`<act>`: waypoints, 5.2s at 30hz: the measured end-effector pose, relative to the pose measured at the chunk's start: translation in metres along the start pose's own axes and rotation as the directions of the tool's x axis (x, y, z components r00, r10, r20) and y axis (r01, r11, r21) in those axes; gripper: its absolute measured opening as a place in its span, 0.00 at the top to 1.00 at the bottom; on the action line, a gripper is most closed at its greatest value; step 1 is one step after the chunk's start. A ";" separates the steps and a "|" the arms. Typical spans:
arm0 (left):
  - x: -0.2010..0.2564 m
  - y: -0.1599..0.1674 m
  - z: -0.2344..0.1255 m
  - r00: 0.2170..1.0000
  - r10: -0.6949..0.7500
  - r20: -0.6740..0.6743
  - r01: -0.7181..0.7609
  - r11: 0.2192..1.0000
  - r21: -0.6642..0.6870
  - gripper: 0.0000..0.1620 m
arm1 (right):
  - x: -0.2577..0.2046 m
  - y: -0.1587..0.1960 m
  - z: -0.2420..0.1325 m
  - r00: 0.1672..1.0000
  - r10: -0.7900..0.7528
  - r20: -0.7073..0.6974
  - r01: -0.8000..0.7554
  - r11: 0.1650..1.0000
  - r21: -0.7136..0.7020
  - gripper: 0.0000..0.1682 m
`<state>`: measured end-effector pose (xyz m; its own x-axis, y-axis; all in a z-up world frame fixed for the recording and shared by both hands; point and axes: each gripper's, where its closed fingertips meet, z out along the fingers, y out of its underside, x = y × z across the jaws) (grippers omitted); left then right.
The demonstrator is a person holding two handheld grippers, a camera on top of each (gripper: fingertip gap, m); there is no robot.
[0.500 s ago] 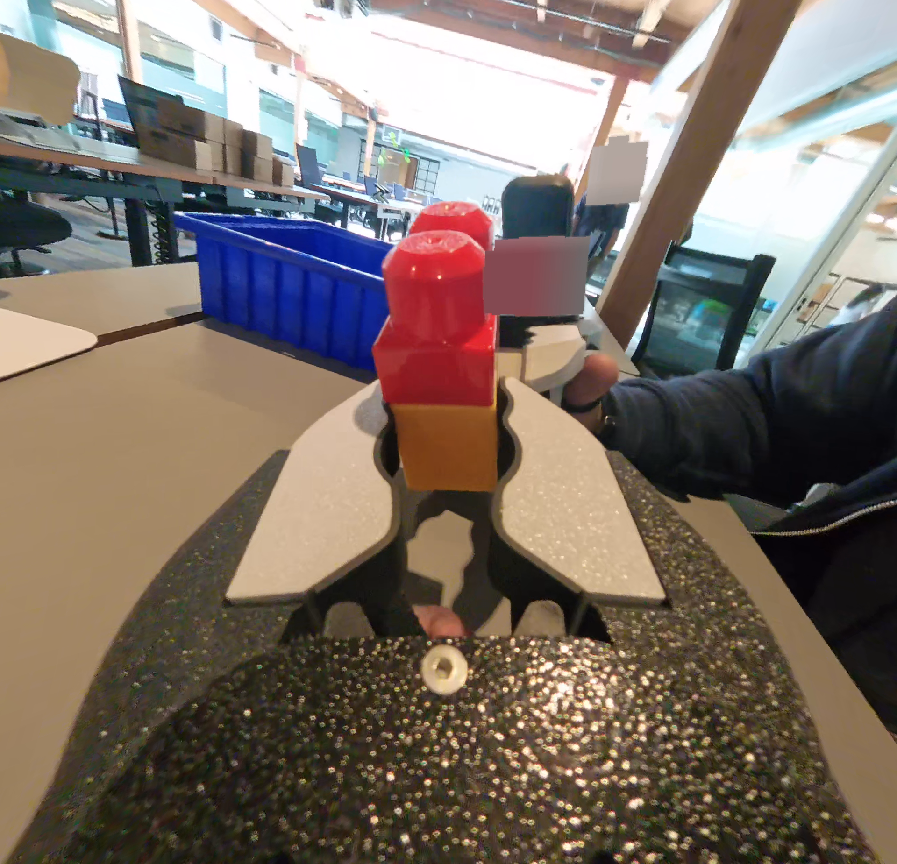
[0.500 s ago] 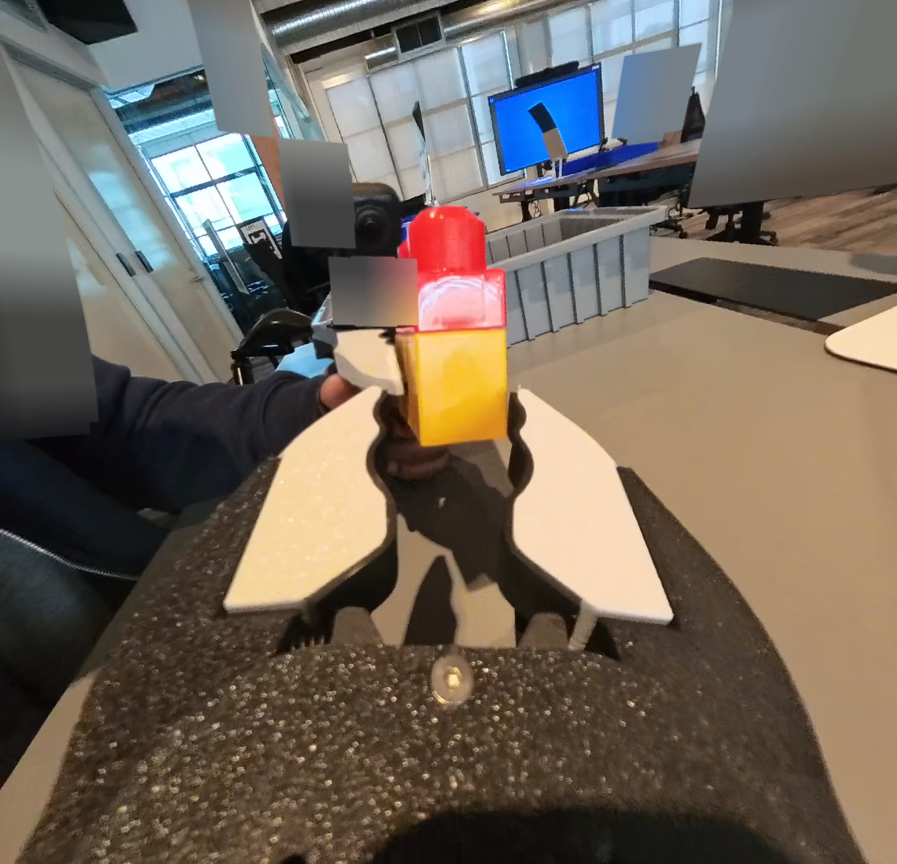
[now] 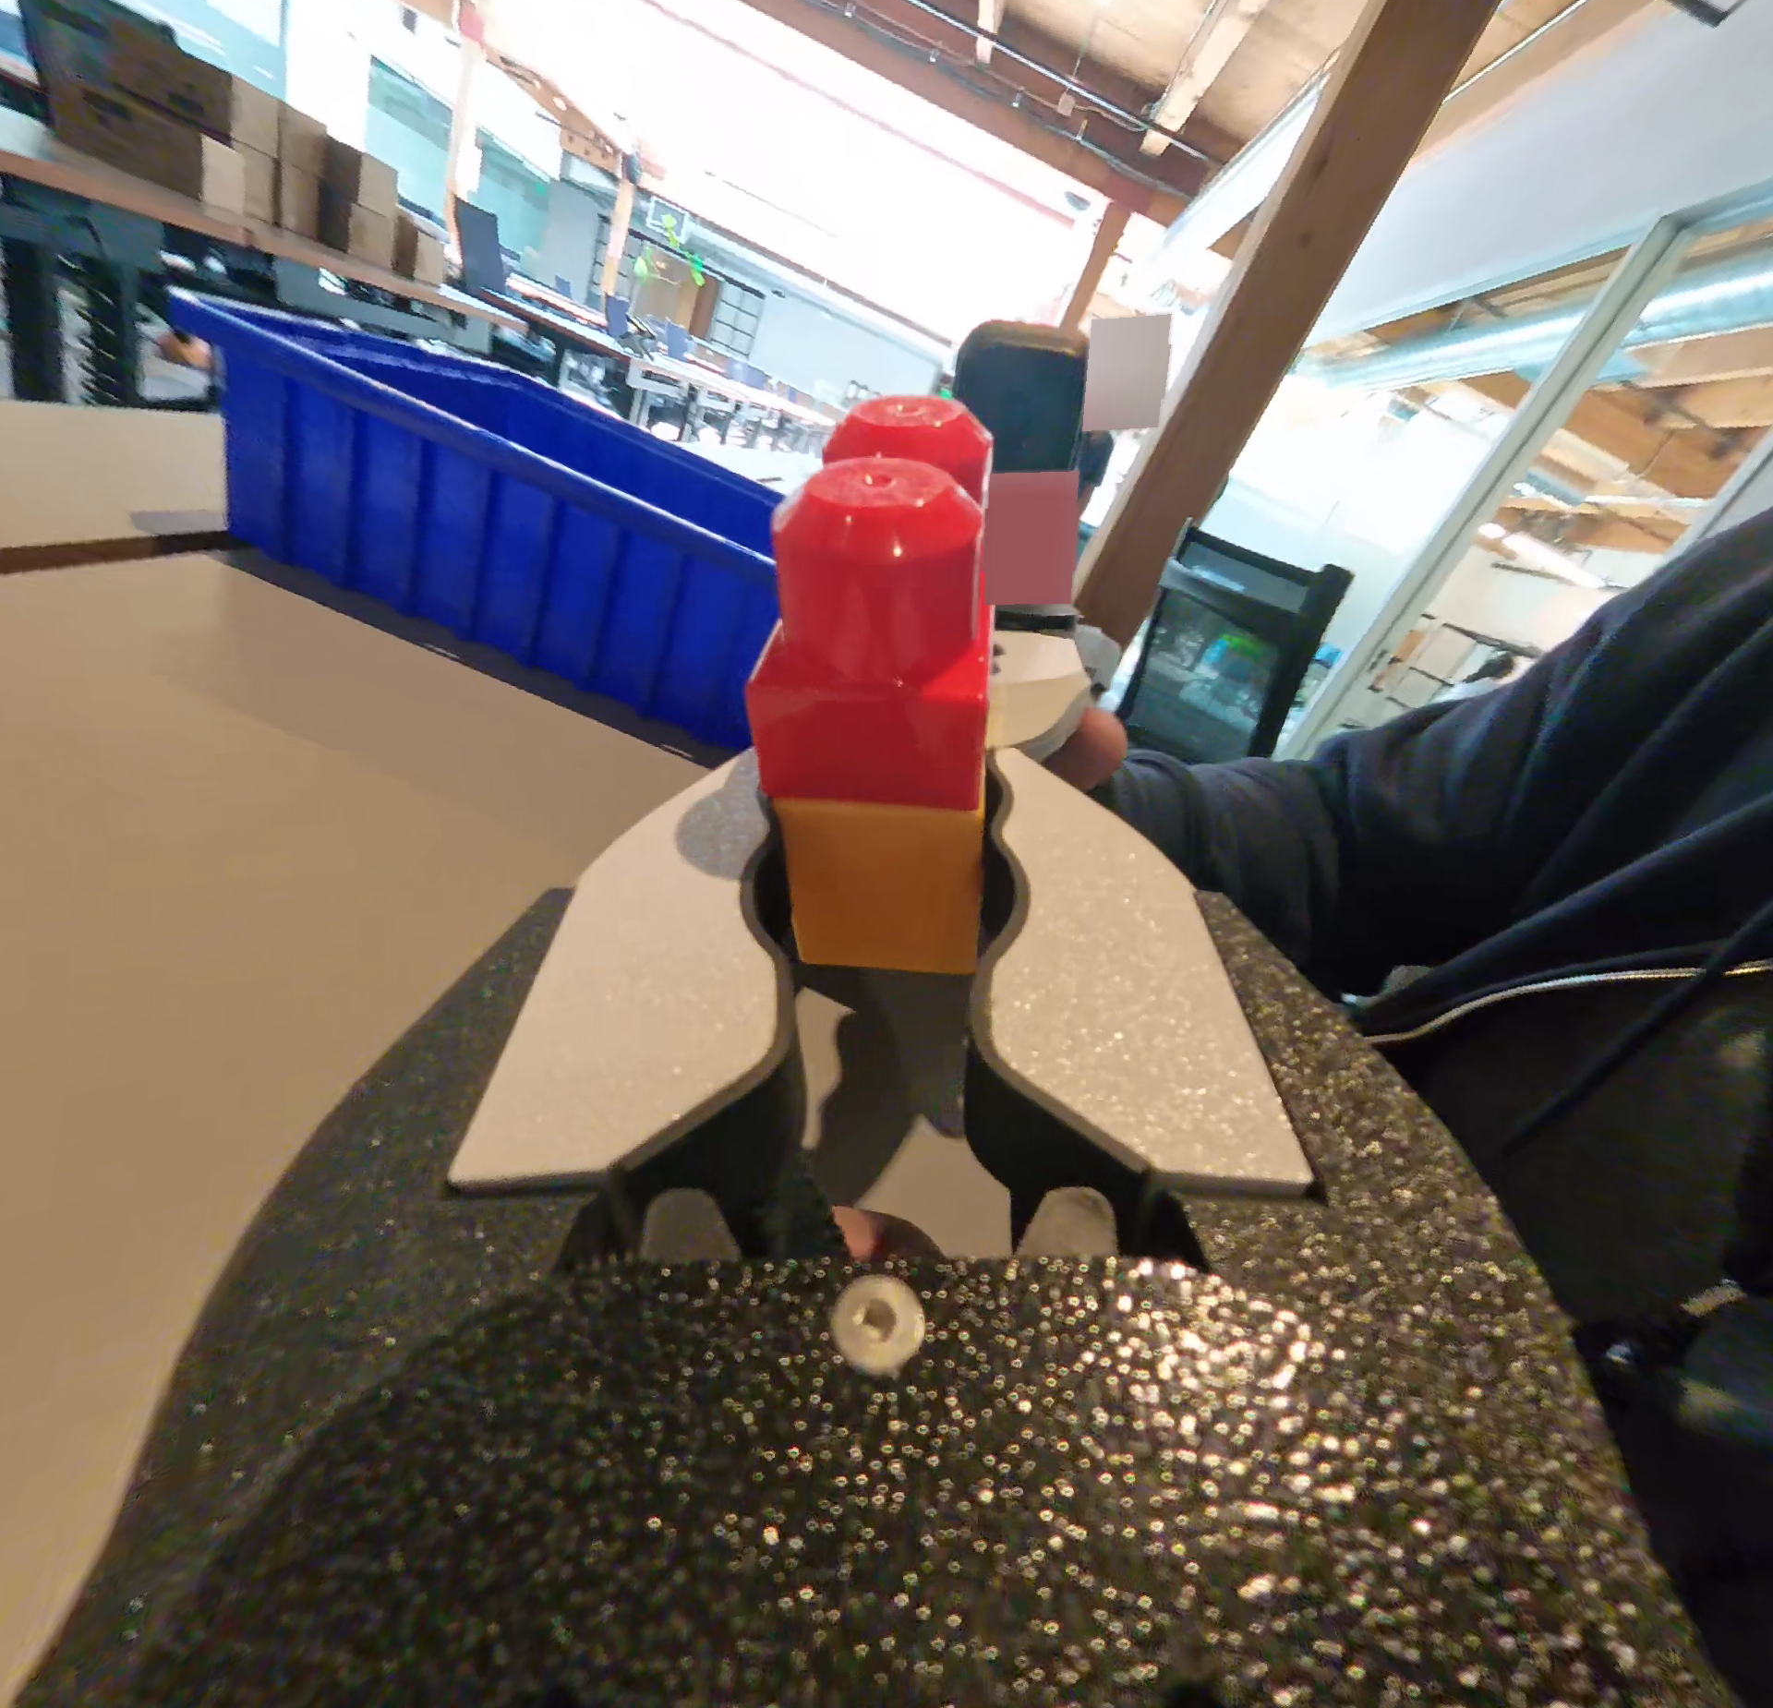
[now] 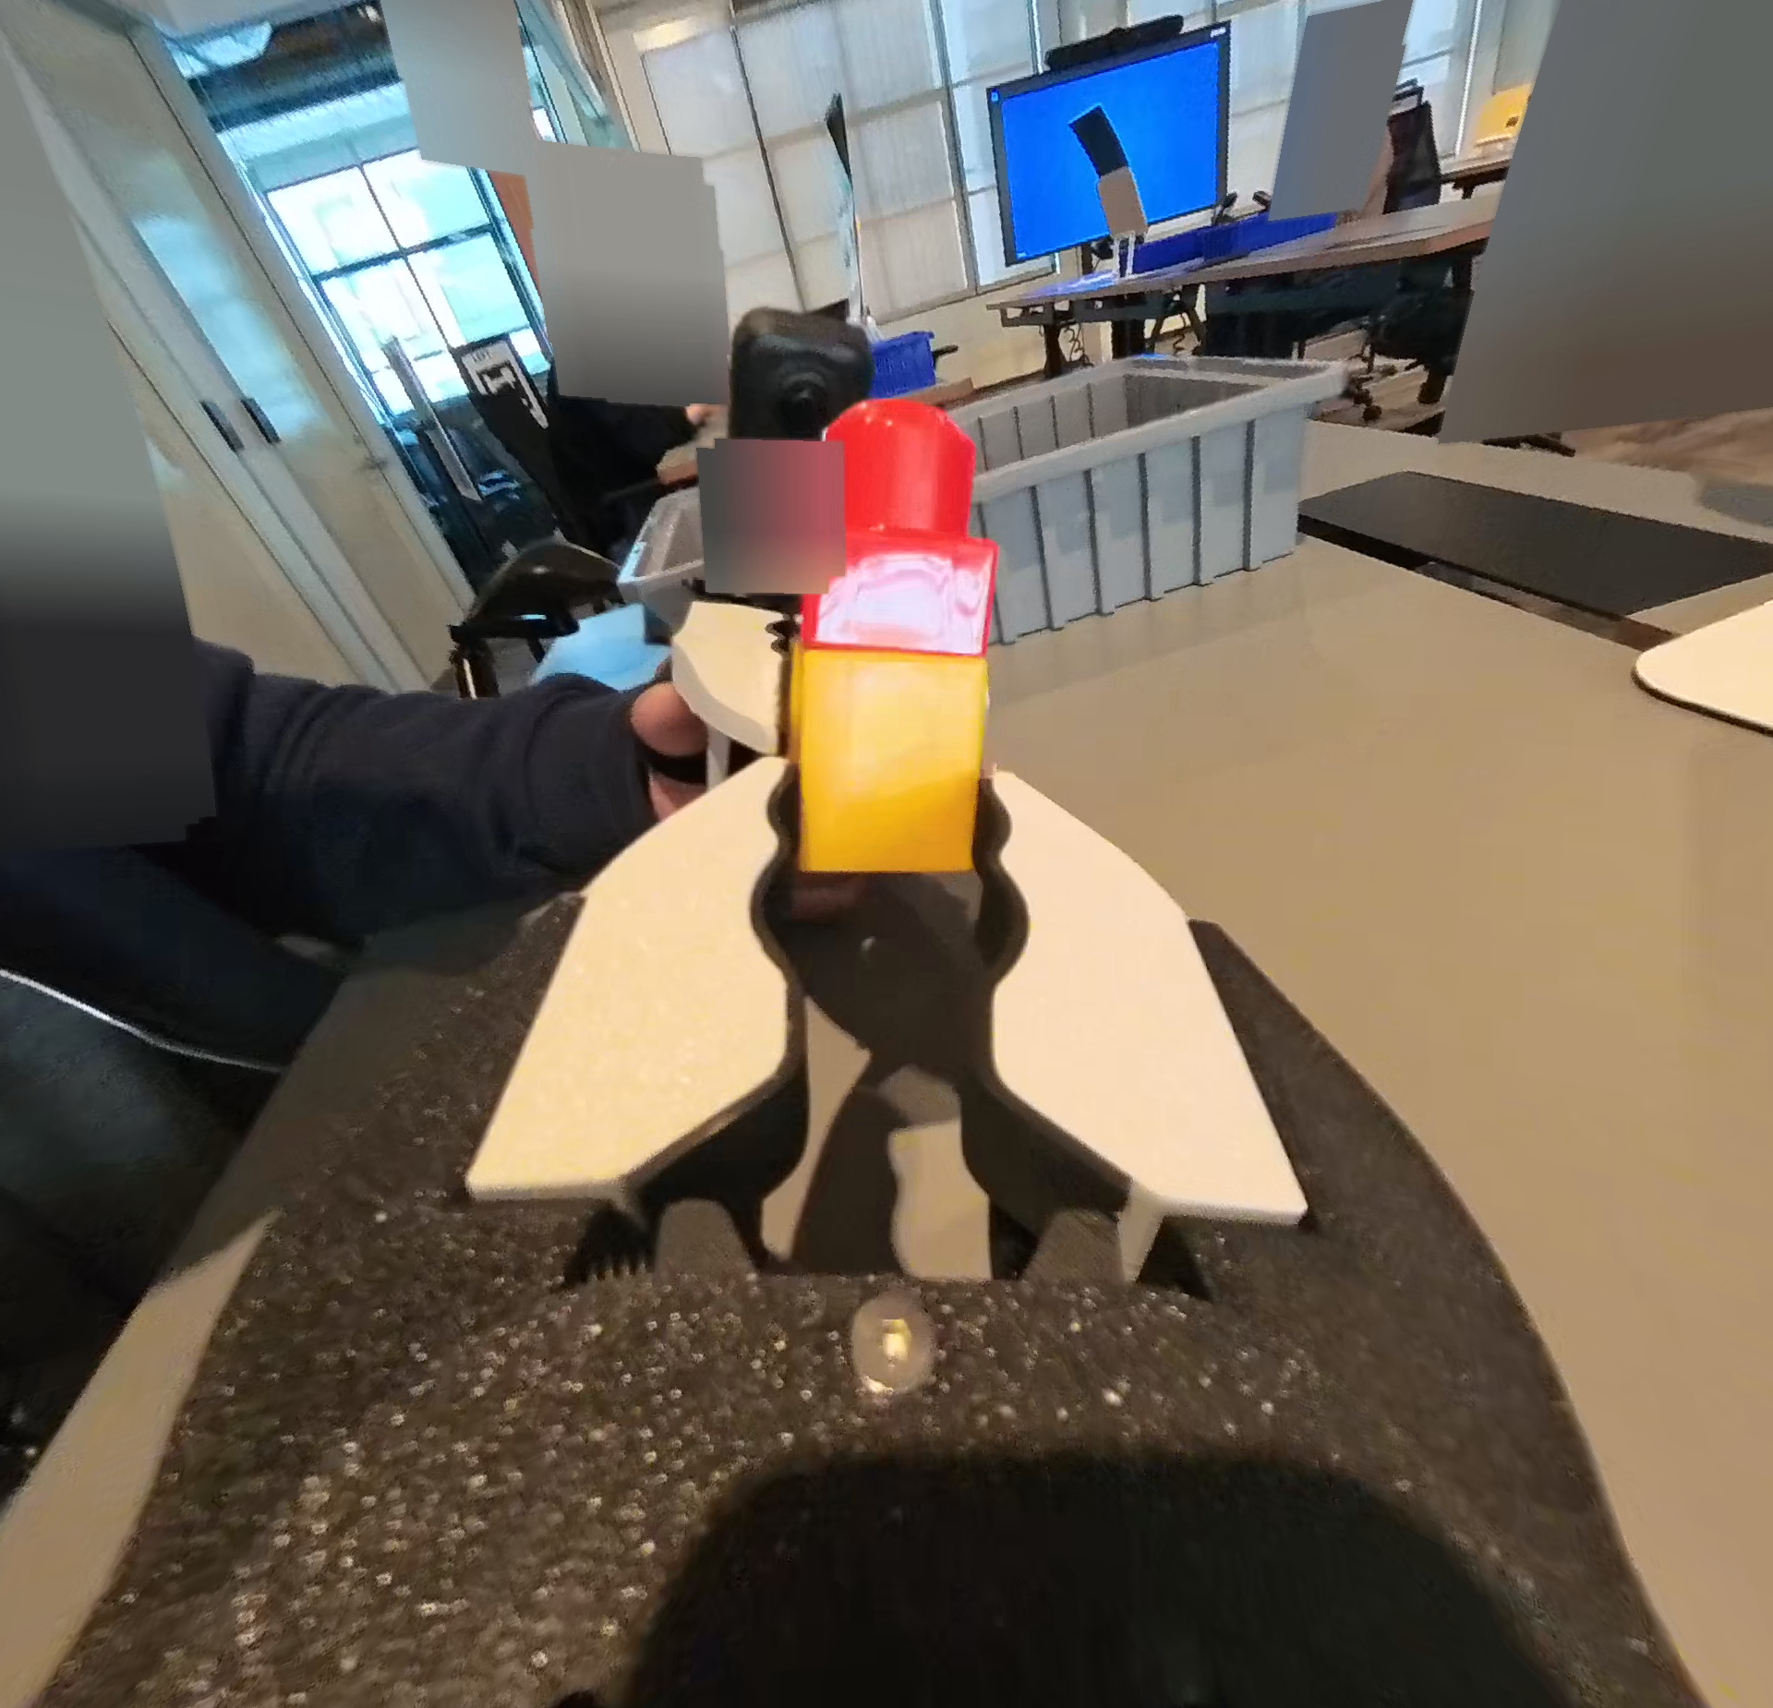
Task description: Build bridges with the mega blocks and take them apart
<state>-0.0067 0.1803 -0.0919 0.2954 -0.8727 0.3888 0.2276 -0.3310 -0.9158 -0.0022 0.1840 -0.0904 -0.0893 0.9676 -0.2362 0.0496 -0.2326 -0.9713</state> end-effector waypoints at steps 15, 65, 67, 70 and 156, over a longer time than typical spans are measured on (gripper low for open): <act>-0.008 -0.006 -0.004 0.985 0.135 0.107 -0.134 0.991 -0.014 0.78 | 0.003 0.005 0.001 0.990 0.141 -0.015 -0.141 0.989 -0.040 0.79; -0.022 0.031 0.007 0.821 0.541 0.181 -0.463 0.818 -0.343 0.78 | 0.034 -0.072 -0.077 0.790 -0.460 -0.406 0.236 0.838 -0.491 0.70; -0.033 0.036 0.001 0.743 0.641 0.192 -0.522 0.734 -0.435 0.78 | 0.006 -0.038 -0.030 0.826 -0.499 -0.263 0.305 0.788 -0.536 0.66; -0.052 0.041 -0.017 0.549 0.820 0.162 -0.601 0.521 -0.606 0.78 | 0.011 0.003 0.007 0.795 -0.576 -0.190 0.393 0.729 -0.561 0.58; -0.041 0.017 0.004 0.038 0.986 0.161 -0.719 0.139 -0.681 0.78 | -0.001 0.042 0.027 0.957 0.041 -0.286 -0.126 0.951 -0.283 0.57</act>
<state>-0.0110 0.2122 -0.1235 0.3849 -0.3015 -0.8723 -0.8129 0.3368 -0.4751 -0.0266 0.1708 -0.1313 0.2014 0.9448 -0.2584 0.3395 -0.3148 -0.8864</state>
